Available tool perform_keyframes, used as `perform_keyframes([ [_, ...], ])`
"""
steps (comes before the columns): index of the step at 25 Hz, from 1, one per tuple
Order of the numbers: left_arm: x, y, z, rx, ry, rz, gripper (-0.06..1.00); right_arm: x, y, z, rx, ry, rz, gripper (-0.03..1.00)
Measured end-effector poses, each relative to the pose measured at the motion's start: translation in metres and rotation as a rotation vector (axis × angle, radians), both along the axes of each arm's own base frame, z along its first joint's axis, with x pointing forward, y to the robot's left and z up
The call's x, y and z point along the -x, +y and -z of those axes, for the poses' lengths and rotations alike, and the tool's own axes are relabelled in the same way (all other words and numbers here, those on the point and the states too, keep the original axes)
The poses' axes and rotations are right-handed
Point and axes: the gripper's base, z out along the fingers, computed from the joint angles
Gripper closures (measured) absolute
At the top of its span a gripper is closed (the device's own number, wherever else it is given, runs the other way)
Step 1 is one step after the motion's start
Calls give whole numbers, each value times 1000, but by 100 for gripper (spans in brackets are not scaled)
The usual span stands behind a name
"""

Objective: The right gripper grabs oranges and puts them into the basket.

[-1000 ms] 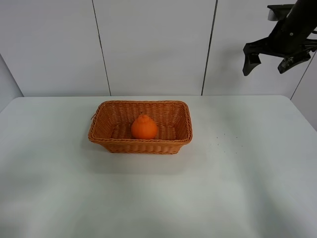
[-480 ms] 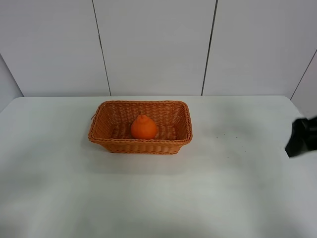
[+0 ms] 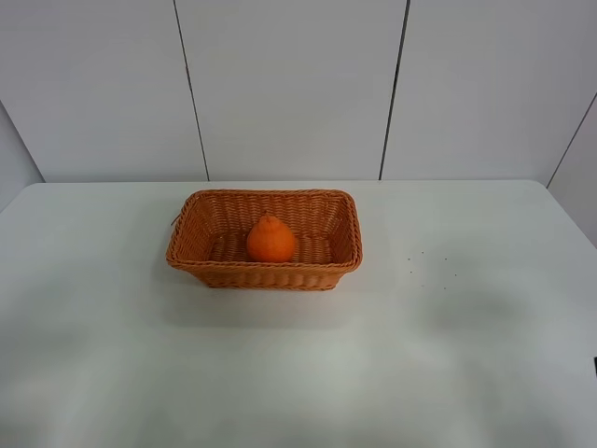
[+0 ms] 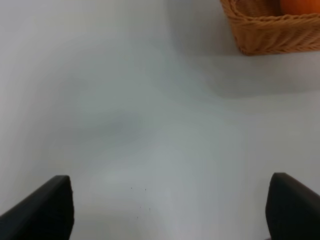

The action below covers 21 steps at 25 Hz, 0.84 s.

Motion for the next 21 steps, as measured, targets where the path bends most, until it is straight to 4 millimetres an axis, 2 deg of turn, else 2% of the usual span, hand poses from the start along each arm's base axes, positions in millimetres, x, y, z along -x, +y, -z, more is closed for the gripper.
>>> perform_keyframes([
  [8,0,0,0,0,0,0,6,45,-4,-3,-3,-297,17,28],
  [21,0,0,0,0,0,0,6,46,-5,-3,-2,-311,28,28],
])
